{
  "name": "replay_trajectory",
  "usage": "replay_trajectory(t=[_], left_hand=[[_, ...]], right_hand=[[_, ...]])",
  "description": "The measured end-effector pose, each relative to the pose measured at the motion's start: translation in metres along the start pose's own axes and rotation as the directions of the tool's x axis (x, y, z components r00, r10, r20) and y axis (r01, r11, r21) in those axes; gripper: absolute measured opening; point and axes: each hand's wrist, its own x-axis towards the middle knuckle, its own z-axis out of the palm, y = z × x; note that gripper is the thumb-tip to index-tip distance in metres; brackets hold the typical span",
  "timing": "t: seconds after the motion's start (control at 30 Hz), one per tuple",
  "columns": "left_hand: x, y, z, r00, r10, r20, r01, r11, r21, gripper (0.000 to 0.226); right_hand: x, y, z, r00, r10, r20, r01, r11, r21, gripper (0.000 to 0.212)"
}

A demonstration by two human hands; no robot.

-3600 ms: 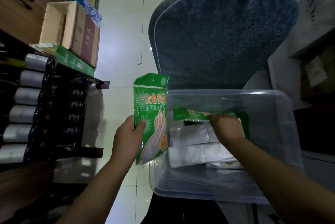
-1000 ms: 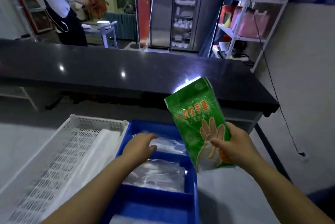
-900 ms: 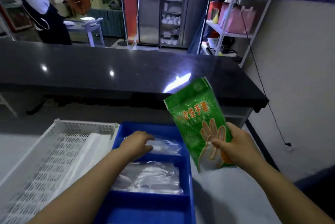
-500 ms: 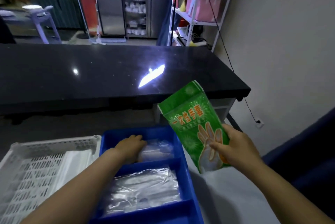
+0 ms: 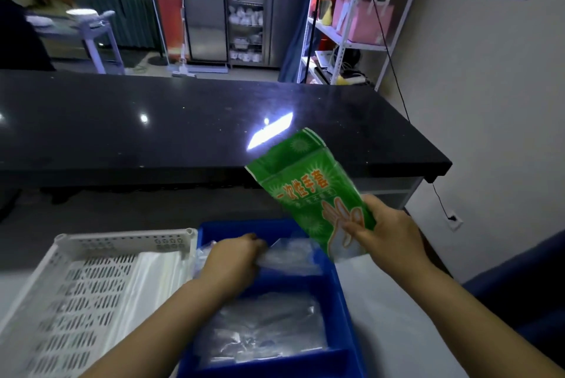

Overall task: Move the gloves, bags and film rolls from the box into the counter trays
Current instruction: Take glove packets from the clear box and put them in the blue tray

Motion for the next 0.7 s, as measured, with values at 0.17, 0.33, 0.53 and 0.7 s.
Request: replay_trajectory(t=[0.17,0.33,0.53,0.7], left_hand=[[-0.069,0.018,-0.023,0.987,0.155,-0.049,-0.151,0.986,0.071,0.028],[-0.107,0.017,-0.026,0.997,0.067,0.026,-0.064,0.994,-0.088,0.021],[-0.126,0.01,-0.024,0.999,-0.007,0.052,0.013,0.994,-0.109,0.023],[-0.137,0.008,-0.032,0.999,0.003,-0.042,-0.006,0.996,-0.085,0.023]], right_hand=[[0.028,-0.03,0.032,0.968,-0.19,0.165,0.21,0.971,-0.112,0.021],[0.053,-0.043,0.069,0.841,-0.166,0.515,0.34,0.902,-0.264,0.022],[0.067,-0.044,0.104,0.725,-0.104,0.681,0.397,0.871,-0.29,0.021],[0.081,-0.038,0.11,0.725,-0.091,0.683,0.371,0.887,-0.275,0.021]])
